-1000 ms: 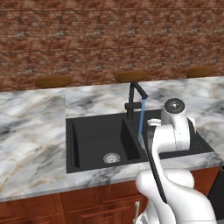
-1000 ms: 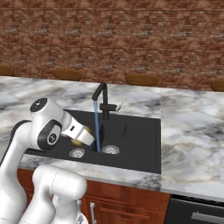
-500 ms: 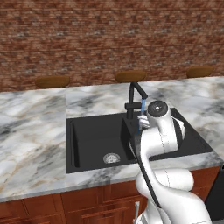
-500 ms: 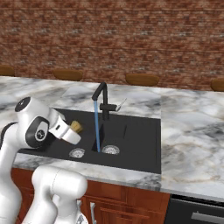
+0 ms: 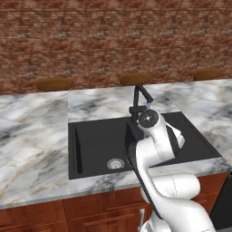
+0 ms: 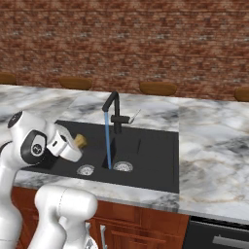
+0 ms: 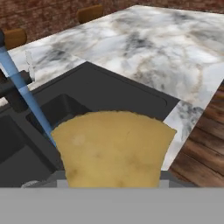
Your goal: Soak the sponge with water for a few seconds and then drop it inside the sink.
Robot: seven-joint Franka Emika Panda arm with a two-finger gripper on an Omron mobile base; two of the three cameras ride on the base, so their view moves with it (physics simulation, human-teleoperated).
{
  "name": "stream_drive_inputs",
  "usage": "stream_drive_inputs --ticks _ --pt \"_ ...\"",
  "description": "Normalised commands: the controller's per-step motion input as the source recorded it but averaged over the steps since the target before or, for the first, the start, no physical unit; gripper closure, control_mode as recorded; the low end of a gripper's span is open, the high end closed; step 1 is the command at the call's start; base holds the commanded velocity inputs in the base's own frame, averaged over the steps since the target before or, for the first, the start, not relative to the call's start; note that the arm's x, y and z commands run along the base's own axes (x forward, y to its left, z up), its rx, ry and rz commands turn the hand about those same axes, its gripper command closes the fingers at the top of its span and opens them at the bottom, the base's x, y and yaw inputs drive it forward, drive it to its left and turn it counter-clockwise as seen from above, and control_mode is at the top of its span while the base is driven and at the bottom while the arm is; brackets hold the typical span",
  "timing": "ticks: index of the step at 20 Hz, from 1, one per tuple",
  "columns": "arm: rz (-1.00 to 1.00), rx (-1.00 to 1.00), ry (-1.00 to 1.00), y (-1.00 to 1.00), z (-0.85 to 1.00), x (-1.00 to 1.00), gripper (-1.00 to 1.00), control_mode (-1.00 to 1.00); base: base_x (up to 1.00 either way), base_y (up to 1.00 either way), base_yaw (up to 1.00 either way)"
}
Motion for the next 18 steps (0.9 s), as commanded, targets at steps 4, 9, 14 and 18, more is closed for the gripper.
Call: stream_drive_inputs --ticks 4,9,14,18 --pt "-0.08 -0.05 -0.11 0.0 -0.17 0.02 1.0 -1.0 0.0 0.0 0.0" --pt "-0.05 -0.01 -0.02 0.0 -0.02 0.17 1.0 -1.0 0.0 0.0 0.0" --pt "-0.02 0.0 0.0 0.0 -0.02 0.27 1.0 -1.0 0.0 0.0 0.0" --pt "0.0 0.0 0.04 0.0 0.0 0.42 1.0 -1.0 0.0 0.0 0.0"
